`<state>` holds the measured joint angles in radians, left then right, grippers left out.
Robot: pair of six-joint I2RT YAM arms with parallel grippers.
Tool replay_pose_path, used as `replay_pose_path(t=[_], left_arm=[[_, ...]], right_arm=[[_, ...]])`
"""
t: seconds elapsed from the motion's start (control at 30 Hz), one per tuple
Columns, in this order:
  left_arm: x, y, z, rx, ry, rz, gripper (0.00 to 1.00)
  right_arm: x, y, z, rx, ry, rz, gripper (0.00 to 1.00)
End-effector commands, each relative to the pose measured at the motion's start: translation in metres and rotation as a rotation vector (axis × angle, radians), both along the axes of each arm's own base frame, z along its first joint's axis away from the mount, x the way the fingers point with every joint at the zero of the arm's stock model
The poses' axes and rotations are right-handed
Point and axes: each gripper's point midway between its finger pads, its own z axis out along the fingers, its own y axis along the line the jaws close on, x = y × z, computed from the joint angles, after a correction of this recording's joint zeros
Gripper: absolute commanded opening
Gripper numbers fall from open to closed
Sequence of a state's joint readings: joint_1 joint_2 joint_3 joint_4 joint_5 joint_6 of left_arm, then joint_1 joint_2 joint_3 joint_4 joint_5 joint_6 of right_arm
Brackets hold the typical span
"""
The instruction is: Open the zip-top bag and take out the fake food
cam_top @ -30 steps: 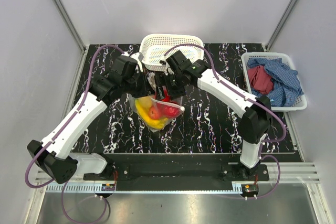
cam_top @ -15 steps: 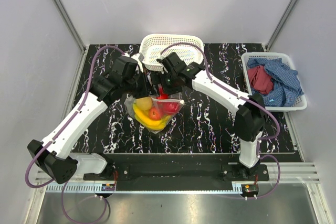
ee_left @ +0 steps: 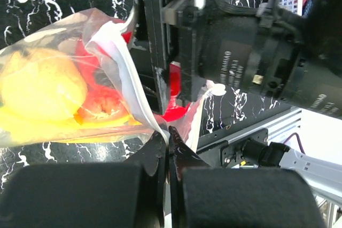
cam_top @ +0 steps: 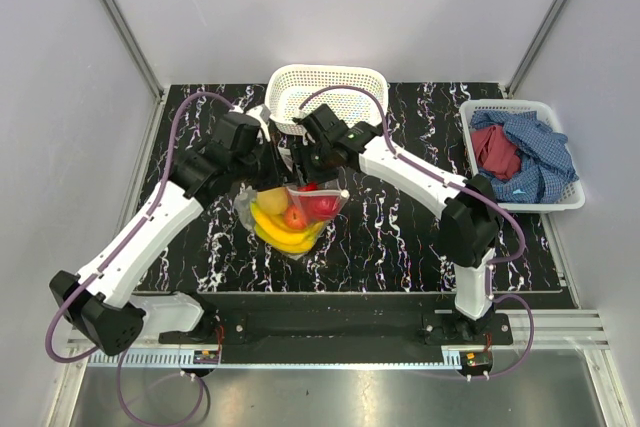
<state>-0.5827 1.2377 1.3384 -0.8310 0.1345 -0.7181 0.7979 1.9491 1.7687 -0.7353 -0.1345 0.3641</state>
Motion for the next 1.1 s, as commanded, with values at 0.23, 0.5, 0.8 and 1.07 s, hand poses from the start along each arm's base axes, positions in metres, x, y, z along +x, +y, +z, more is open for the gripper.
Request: replay_pose_path(t=[0.23,0.5,0.8,1.07], left_arm=[[0.012,0.02,0.006,-0.021,-0.057,0.133,0.0],[0.008,0.025,0.003,-0.016,-0.057,0.143,0.0],[-0.001,0.026,-0.003,0.001,-0.057,0.091,0.0],[-0.002,0.025,0.007,-0.007,-0.102,0.043,0.0]], right_arm=[[-0.021,0.005,0.107,0.211,-0.158,0.084,0.08],[-0.014,-0.015,0.163,0.244,-0.294,0.011,0.09],[0.092,-0.062,0.186,0.185,-0.48,-0.249,0.1],[0.212,-0.108,0.141,0.004,-0.651,-0.367,0.14]])
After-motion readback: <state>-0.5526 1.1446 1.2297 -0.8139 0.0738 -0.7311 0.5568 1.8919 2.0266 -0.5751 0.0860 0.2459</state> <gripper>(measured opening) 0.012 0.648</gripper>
